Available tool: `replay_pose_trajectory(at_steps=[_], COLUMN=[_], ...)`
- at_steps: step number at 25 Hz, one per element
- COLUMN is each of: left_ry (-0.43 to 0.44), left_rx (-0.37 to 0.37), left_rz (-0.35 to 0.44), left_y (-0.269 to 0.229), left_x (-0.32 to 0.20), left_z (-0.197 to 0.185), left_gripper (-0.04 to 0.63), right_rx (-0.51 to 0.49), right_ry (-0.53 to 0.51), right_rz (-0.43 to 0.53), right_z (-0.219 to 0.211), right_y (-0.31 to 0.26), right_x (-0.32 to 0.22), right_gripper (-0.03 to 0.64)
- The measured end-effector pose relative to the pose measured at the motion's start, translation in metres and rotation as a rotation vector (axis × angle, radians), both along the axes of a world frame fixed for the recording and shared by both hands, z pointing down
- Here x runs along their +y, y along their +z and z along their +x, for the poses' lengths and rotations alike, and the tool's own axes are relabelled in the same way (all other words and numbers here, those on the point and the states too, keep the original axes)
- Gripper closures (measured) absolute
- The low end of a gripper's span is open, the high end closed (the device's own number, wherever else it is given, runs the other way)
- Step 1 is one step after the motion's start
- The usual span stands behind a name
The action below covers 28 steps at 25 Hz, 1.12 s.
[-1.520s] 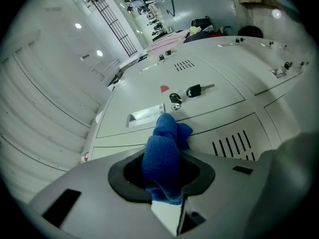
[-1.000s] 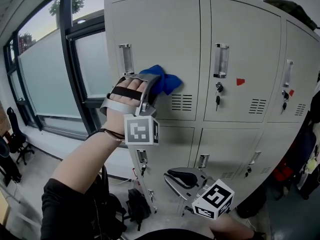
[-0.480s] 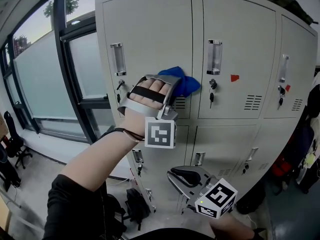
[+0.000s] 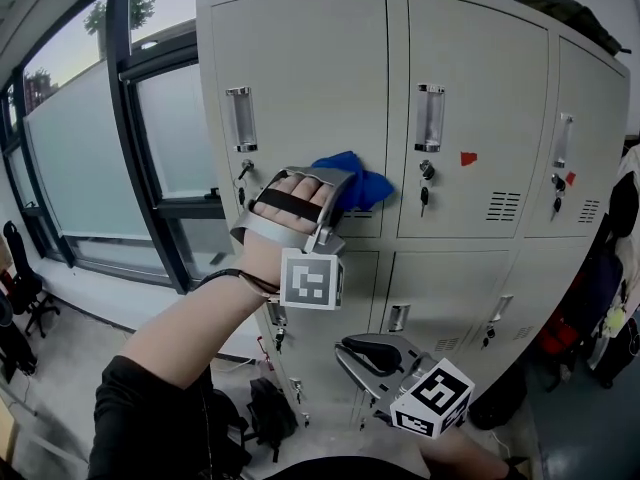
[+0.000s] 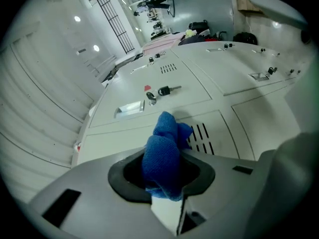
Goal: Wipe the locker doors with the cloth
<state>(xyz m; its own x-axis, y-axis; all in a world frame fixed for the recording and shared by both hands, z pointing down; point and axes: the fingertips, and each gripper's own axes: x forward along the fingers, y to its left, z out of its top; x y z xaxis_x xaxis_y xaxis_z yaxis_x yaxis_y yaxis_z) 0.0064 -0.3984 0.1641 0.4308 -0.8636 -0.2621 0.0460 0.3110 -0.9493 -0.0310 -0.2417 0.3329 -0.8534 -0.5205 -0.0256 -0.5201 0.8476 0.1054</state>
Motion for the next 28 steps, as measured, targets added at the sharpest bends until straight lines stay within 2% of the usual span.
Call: replay_pose_trajectory(at_steps=[7, 10, 13, 18, 28], left_ry=[-0.13, -0.17, -0.186, -0.15, 0.007], left_rx=[0.041, 0.042, 0.046, 0.039, -0.009], left_rz=[-0.003, -0.015, -0.031, -0.015, -0.014], left_y=[0.007, 0.012, 0.016, 0.015, 0.016], left_x=[-0.003, -0.01, -0.017, -0.016, -0.008], left_z=[-0.093, -0.116, -0.124, -0.096, 0.017], left_gripper=[0.482, 0.482, 0.482, 0.482, 0.482], right_rx=[0.026, 0.033, 0.04, 0.04, 0.005], right_ry=[-0.093, -0.118, -0.129, -0.094, -0.01], right_rz=[-0.016, -0.018, -0.014, -0.023, -0.021], right_z=[-0.047, -0.06, -0.065, -0.049, 0.008], right_y=[0.008, 0.009, 0.01, 0.014, 0.009], right_x=[0.007, 0.009, 0.009, 0.002, -0.005], right_gripper=[0.565, 0.565, 0.565, 0.565, 0.565])
